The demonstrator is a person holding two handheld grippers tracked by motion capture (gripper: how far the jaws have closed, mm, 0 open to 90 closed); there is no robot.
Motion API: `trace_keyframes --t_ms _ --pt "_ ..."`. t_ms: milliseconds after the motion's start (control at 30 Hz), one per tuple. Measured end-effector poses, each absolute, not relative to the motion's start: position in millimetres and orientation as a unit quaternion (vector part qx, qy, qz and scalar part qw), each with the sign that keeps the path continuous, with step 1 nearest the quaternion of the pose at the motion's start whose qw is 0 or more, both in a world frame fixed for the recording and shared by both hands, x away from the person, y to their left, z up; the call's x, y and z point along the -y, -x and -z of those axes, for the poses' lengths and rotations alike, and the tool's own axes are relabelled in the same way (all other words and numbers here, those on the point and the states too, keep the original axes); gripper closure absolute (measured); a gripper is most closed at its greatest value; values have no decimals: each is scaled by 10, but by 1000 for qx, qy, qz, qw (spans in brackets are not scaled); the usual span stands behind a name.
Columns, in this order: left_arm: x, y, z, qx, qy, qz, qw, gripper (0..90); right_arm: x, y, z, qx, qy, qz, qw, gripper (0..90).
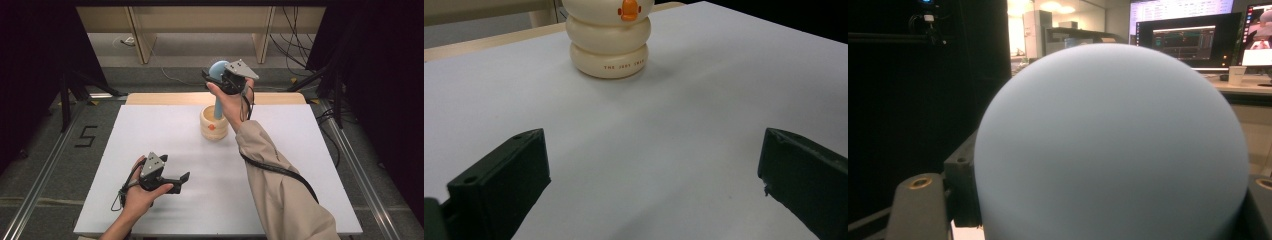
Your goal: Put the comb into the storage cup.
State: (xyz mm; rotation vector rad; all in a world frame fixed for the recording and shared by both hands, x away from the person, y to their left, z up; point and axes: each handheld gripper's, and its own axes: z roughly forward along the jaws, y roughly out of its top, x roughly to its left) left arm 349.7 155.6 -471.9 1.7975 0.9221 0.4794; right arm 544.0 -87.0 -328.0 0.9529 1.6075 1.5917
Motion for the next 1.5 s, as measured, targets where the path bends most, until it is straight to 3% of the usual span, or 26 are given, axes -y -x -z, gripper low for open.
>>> trace_keyframes --t_ms 1500 --pt "-1560 -3503 4722 -383 -745 -199 509 0 840 -5482 3446 -620 -370 -602 342 245"
